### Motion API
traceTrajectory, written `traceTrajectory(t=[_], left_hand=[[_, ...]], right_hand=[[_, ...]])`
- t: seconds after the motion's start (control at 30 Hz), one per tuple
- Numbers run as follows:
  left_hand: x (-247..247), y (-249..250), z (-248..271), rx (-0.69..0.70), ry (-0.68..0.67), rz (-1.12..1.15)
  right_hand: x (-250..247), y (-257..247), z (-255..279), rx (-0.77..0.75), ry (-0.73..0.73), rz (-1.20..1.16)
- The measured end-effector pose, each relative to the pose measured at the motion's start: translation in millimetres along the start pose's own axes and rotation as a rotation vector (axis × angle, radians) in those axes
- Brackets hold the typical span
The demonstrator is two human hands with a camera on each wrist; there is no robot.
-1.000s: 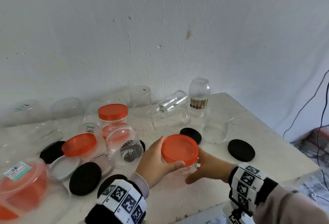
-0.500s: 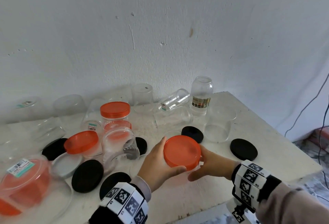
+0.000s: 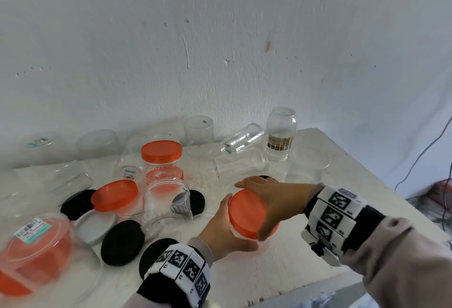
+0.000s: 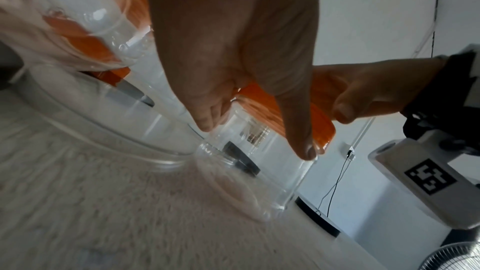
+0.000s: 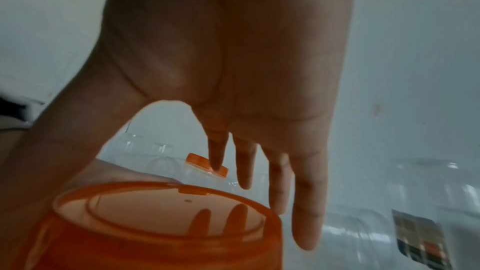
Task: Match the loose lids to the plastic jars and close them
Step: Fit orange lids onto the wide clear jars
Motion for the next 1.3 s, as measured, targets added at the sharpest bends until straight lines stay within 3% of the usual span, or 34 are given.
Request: traceTrajectory(t=[0.27, 0.7, 1.1, 1.3], left_hand=[[-2.9, -0.9, -2.0, 0.006, 0.019, -0.048], [-7.9, -5.2, -18.3, -0.021, 0.075, -0.012], [-8.2, -12.4, -18.0, -0.048, 0.093, 0.064], [-8.4, -7.9, -19.1, -0.015, 0.097, -0.030]], right_hand=[[8.4, -13.7, -9.7, -0.009, -0.129, 0.226], [-0.6, -9.8, -28.7, 0.039, -0.130, 0.237], [2.3, 2.8, -31.7, 0.201, -0.063, 0.222], [-1.2, -4.0, -25.9, 0.131, -0.145, 0.236]])
Point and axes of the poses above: each hand's wrist, its own z-axis away from the middle knuckle, its own x-axis out of the palm, y = z × x, the point moved 8 cm from there along -z, towards the middle knuckle, and after that the axes turned 14 degrees about y, right-handed, at the moved point
